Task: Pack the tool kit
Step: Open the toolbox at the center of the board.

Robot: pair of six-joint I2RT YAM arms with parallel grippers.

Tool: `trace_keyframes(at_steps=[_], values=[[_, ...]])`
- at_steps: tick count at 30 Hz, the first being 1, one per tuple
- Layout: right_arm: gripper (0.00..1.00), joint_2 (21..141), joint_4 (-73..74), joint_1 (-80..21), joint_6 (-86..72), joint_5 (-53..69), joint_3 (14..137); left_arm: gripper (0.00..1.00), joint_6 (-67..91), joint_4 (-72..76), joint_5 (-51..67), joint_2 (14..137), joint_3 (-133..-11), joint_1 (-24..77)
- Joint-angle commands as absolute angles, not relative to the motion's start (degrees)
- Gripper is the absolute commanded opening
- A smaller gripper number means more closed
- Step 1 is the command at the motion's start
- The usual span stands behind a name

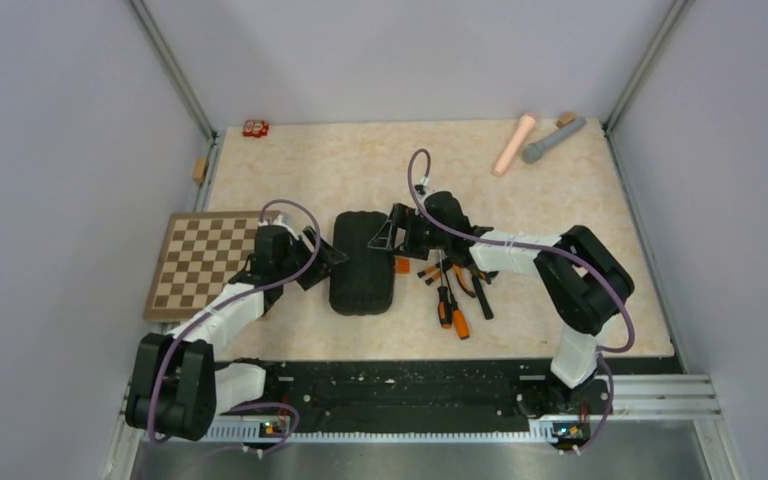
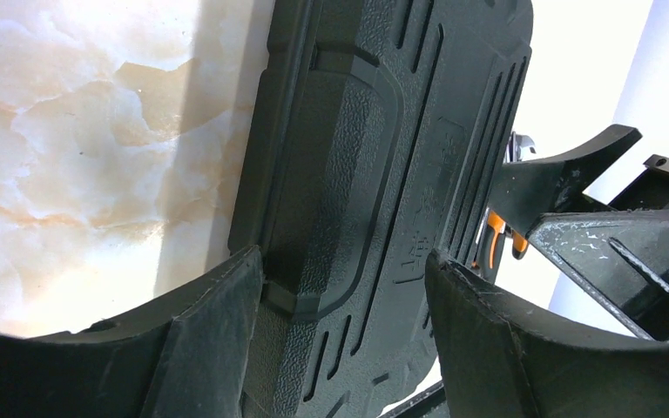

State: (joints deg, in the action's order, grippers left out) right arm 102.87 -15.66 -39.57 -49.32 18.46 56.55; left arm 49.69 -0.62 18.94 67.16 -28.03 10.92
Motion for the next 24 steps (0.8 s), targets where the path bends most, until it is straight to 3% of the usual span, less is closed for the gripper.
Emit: trace_keyframes(at_steps=[1, 10, 24], values=[[0.87, 103.0, -18.2, -41.0, -50.3, 20.1, 57.1, 0.73, 52.9, 4.0, 23.0, 68.2, -26.4, 11.3], [0.87, 102.3, -14.3, -41.2, -47.9, 17.7, 56.8, 0.73, 54.7, 5.8, 23.3, 68.4, -25.2, 11.3], [0.83, 99.9, -23.5, -42.1, -51.3, 32.5, 60.4, 0.73, 57.3, 10.8, 25.0, 70.6, -24.4, 11.4]])
